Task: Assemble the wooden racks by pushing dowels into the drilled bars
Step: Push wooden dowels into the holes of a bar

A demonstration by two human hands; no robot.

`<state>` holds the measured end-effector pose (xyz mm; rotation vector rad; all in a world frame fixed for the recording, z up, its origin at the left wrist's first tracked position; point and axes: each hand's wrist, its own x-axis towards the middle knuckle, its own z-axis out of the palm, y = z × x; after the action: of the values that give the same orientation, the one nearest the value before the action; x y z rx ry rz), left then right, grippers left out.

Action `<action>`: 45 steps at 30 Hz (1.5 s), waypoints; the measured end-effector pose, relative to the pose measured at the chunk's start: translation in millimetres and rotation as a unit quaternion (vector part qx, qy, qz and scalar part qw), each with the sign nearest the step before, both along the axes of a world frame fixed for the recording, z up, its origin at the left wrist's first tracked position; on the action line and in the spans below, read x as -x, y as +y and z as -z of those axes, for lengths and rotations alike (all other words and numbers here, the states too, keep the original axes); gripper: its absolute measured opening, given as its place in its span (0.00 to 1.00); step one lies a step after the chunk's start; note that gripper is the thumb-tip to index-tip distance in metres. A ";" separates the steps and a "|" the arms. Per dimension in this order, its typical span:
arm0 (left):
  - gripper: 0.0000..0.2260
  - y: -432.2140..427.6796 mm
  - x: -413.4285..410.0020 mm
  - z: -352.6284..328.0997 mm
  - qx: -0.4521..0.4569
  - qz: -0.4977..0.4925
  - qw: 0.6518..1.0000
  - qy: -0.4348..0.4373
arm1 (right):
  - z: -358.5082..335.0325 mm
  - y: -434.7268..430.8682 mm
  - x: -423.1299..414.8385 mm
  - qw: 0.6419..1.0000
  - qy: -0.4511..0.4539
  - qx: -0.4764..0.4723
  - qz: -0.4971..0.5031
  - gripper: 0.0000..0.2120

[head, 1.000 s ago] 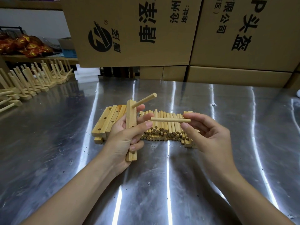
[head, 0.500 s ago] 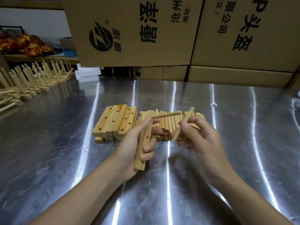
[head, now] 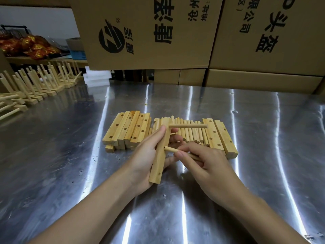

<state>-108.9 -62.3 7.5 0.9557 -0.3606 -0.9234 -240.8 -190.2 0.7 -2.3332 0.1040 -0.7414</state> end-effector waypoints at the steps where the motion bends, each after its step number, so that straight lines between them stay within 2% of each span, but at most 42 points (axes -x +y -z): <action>1: 0.19 -0.4 0.8 -0.1 0.001 0.001 1.000 -0.007 | 0.2 -0.2 0.0 1.000 -0.001 0.005 0.002 0.07; 12: 0.19 1.7 8.7 -2.9 -0.027 0.007 0.989 -0.147 | -6.9 -1.2 4.4 0.991 0.018 0.131 0.036 0.12; 16: 0.21 3.1 13.2 -3.4 -0.021 0.020 0.982 -0.185 | -9.3 -3.4 6.6 0.989 0.017 0.144 0.036 0.13; 24: 0.20 5.9 20.4 -5.5 0.015 0.004 0.973 -0.230 | -8.0 3.8 5.9 0.998 -0.009 0.060 0.008 0.11; 30: 0.19 5.7 22.9 -3.9 0.014 -0.028 0.954 -0.300 | -16.0 13.8 5.7 1.000 -0.010 -0.022 -0.015 0.15; 36: 0.17 6.8 22.8 -2.1 0.007 -0.044 0.937 -0.347 | -14.2 11.7 5.6 0.992 0.026 -0.112 -0.050 0.17; 39: 0.18 4.5 20.9 -5.1 0.012 -0.040 0.941 -0.335 | -12.4 10.3 4.4 0.987 0.031 -0.151 -0.041 0.16; 45: 0.20 3.5 2.4 -9.5 0.051 -0.092 0.980 -0.169 | -24.3 3.5 3.4 0.980 0.000 -0.193 -0.041 0.11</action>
<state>-111.3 -58.8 17.0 1.0327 -0.5917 -0.5672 -244.2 -186.7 25.0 -1.9554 0.1380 -0.6195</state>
